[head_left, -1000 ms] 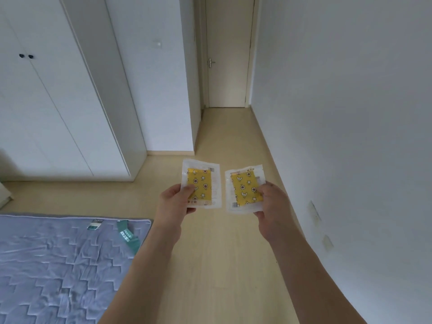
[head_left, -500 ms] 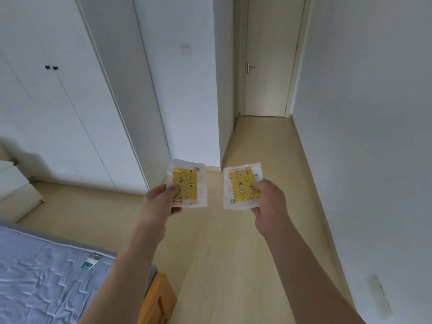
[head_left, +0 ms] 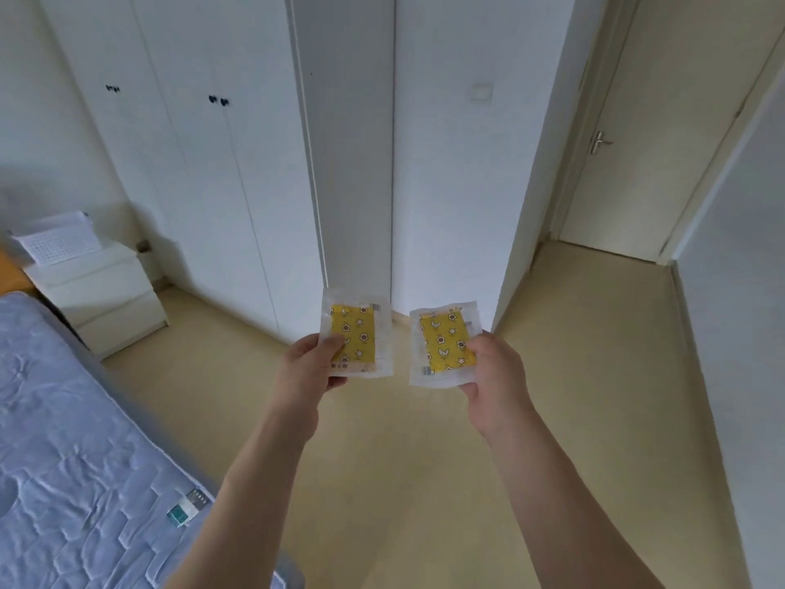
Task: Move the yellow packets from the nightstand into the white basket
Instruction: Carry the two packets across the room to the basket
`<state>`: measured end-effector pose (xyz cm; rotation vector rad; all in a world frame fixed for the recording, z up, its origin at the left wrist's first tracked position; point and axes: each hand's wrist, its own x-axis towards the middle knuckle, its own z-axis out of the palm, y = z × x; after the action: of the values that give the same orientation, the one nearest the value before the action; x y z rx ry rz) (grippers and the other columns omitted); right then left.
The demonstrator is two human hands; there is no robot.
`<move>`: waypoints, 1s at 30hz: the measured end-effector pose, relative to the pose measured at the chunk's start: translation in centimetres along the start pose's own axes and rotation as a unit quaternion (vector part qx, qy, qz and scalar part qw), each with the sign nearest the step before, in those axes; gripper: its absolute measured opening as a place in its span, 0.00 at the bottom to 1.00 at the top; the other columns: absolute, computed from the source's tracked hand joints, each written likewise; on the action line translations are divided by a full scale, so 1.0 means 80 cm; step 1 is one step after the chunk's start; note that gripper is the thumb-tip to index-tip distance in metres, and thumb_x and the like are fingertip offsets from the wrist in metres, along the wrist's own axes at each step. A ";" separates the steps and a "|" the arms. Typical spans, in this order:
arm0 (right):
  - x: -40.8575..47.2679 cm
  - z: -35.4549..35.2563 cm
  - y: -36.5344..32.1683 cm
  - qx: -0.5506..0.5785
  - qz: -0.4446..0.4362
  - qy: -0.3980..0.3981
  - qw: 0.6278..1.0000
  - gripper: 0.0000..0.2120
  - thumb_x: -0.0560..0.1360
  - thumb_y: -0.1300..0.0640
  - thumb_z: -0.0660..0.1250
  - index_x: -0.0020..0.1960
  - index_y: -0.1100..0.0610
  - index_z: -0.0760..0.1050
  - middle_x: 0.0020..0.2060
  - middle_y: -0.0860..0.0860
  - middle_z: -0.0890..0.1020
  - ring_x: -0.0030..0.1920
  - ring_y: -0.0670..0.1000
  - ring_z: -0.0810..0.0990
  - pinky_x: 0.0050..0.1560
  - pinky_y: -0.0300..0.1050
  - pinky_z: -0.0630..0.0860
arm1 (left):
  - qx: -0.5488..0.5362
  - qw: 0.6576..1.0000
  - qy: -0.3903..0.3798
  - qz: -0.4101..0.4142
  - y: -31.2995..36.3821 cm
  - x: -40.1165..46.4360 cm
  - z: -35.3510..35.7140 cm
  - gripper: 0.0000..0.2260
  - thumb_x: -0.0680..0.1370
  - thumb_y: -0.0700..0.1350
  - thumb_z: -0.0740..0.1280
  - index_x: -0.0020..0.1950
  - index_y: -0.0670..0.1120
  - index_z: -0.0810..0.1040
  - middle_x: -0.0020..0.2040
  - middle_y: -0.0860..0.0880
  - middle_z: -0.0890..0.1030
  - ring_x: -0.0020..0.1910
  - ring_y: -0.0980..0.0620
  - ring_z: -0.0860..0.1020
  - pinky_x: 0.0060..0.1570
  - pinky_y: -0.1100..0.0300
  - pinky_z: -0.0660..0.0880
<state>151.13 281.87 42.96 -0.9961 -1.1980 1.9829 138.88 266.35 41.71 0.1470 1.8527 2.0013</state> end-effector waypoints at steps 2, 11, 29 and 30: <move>0.055 0.044 -0.006 -0.023 0.003 -0.021 1.000 0.13 0.75 0.66 0.56 0.45 0.57 0.78 0.41 0.54 0.81 0.41 0.54 0.80 0.44 0.46 0.75 | -0.006 1.000 0.015 -0.001 0.019 0.058 -0.004 0.06 0.79 0.41 0.65 0.52 0.43 0.81 0.44 0.46 0.84 0.42 0.49 0.81 0.42 0.56 0.77; 0.272 0.230 0.003 -0.079 0.017 -0.092 0.992 0.08 0.75 0.65 0.60 0.48 0.58 0.77 0.44 0.55 0.80 0.45 0.56 0.80 0.50 0.52 0.74 | -0.031 0.995 0.095 0.003 0.067 0.287 -0.033 0.06 0.79 0.41 0.65 0.49 0.45 0.82 0.45 0.46 0.85 0.45 0.48 0.82 0.49 0.51 0.78; 0.611 0.713 0.051 -0.078 0.121 -0.269 0.952 0.14 0.76 0.66 0.56 0.44 0.55 0.79 0.41 0.52 0.82 0.41 0.53 0.80 0.39 0.44 0.74 | -0.030 0.954 0.295 0.033 0.175 0.740 -0.181 0.07 0.79 0.43 0.66 0.53 0.45 0.83 0.46 0.49 0.86 0.47 0.50 0.83 0.50 0.54 0.79; 0.621 0.739 0.058 -0.087 0.125 -0.283 0.947 0.14 0.76 0.66 0.56 0.44 0.55 0.79 0.41 0.53 0.82 0.41 0.53 0.80 0.40 0.44 0.74 | -0.034 0.951 0.305 0.030 0.176 0.757 -0.197 0.07 0.79 0.43 0.66 0.53 0.45 0.83 0.45 0.49 0.86 0.47 0.50 0.83 0.50 0.53 0.79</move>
<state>74.61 293.06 42.64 -0.6996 -1.6380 2.5026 75.10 273.15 41.87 -0.4963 2.1382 2.3270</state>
